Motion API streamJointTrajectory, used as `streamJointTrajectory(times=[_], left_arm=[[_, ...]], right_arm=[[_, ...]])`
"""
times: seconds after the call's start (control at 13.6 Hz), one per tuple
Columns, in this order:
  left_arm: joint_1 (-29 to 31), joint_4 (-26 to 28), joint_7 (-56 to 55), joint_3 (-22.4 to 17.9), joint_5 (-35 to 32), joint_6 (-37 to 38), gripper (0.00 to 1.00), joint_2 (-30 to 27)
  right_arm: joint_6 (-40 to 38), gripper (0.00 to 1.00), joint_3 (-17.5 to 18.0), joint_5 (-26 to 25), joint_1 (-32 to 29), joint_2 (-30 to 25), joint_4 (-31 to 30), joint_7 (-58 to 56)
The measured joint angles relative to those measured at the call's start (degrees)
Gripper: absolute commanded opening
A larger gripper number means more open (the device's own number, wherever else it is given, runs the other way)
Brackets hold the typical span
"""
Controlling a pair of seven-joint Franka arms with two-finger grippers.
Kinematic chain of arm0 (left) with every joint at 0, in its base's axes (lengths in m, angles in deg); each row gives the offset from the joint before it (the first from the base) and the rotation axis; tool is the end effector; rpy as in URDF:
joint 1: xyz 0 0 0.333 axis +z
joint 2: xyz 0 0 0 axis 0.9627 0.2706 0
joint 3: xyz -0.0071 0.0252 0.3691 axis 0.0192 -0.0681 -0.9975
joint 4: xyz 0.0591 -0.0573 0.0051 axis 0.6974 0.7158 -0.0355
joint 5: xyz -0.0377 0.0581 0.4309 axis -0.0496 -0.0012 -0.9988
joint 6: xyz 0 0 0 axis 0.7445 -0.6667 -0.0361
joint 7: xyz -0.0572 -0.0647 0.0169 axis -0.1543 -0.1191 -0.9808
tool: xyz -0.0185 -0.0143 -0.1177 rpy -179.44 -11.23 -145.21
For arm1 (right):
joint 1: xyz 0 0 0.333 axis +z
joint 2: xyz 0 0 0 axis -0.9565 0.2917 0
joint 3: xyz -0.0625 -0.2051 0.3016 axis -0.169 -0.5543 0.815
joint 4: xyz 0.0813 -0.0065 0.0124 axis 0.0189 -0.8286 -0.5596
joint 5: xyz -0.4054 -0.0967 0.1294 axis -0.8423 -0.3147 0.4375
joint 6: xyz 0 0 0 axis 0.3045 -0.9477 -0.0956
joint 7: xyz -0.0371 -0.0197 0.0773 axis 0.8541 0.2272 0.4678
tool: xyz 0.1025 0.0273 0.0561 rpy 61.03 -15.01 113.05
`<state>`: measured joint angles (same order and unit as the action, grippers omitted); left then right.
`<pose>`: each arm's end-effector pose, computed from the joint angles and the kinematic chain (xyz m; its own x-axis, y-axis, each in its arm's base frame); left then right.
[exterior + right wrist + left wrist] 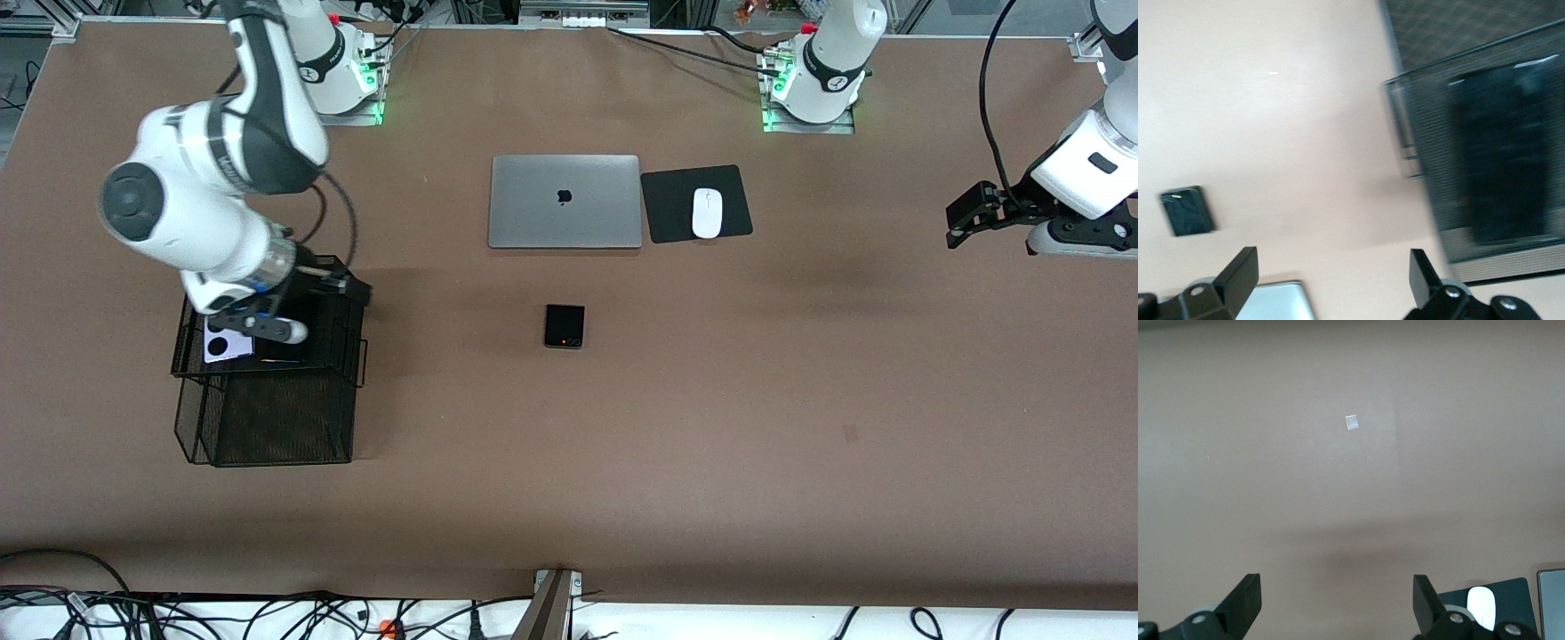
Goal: Place phones with both arms
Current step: 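Move the right gripper from the basket toward the small flip phone, then lower the right gripper and grasp the small black flip phone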
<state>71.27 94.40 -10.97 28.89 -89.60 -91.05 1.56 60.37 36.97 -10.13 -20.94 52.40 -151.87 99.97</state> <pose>0.5954 -0.0149 0.6173 0.9955 -0.0823 0.0463 -0.0806 -0.9961 -0.0371 0.6326 0.2194 0.4205 0.9599 -0.2581 -0.1091 -0.2714 -0.9532 -0.1332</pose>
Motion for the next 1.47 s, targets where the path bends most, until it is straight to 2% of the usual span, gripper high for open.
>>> streamJointTrajectory(times=[0.22, 0.37, 0.59, 0.96, 1.25, 1.47], left_arm=[[-0.08, -0.09, 0.10, 0.05, 0.00, -0.01, 1.00, 0.03], [-0.32, -0.18, 0.12, 0.34, 0.00, -0.01, 1.00, 0.04], [-0.54, -0.49, 0.12, 0.76, 0.00, -0.01, 1.00, 0.08], [-0.54, -0.89, 0.12, 0.76, 0.00, -0.01, 1.00, 0.45], [-0.53, -1.10, 0.12, 0.74, 0.00, -0.01, 1.00, 0.70], [-0.53, -1.16, 0.12, 0.72, 0.00, -0.01, 1.00, 0.71]], right_arm=[[7.39, 1.00, 5.29, 0.07, 1.98, 0.91, -0.11, 9.08], [12.03, 1.00, 7.46, 0.06, 3.87, 2.70, -0.17, 11.88], [15.32, 1.00, 8.06, 0.06, 8.49, 7.41, 0.98, 12.67], [14.40, 1.00, 8.10, 0.06, 10.23, 12.27, 2.97, 13.74], [18.42, 1.00, 8.24, -2.92, 14.56, 15.83, 3.67, 18.90], [20.26, 1.00, 8.29, -3.13, 15.76, 20.85, 8.20, 22.62]])
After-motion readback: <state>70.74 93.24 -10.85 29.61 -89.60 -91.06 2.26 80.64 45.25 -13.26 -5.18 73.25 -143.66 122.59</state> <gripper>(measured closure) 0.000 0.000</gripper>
